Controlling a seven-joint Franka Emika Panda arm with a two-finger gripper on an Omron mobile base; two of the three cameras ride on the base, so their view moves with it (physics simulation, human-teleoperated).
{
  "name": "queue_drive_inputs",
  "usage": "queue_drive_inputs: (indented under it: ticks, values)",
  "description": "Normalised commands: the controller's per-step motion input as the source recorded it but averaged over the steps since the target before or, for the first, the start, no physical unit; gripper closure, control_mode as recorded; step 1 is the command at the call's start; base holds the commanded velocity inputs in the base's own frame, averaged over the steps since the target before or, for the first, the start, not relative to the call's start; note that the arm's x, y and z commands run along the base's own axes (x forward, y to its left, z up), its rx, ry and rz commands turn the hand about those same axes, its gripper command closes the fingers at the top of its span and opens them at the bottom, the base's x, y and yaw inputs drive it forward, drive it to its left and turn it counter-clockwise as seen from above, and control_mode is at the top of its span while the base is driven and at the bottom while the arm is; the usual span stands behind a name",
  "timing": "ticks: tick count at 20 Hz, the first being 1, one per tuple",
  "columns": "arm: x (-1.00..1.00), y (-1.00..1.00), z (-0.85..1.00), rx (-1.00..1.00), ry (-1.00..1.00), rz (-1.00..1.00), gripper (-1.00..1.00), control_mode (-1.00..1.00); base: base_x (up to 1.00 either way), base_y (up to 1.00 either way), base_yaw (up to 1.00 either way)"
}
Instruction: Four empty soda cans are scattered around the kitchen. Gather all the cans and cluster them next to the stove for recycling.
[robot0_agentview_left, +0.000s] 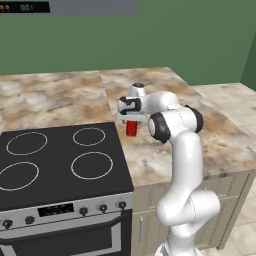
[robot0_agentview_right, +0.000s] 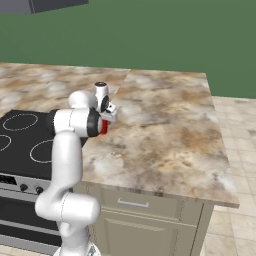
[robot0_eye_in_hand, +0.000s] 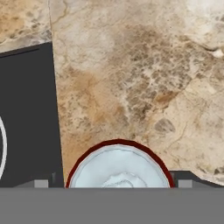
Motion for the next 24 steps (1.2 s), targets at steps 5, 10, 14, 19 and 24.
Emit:
queue_drive_inputs:
  ticks: [5,10,14,19,24]
  values:
    - [-0.10,0.06,0.12,-0.02,-0.03,0.00,-1.00,-1.00,0.00,0.00,0.00]
    - [-0.12,-0.08,0.24,-0.07,0.00,0.00,-1.00,-1.00,0.00,0.00,0.00]
    - [-0.10,0.00,0.37,-0.07,-0.01,0.00,-1.00,-1.00,0.00,0.00,0.00]
    - [-0.07,0.00,0.40,-0.02,0.02,0.00,-1.00,-1.00,0.00,0.00,0.00]
    - [-0.38,-0.01,0.23,0.00,0.16,0.00,-1.00,-1.00,0.00,0.00,0.00]
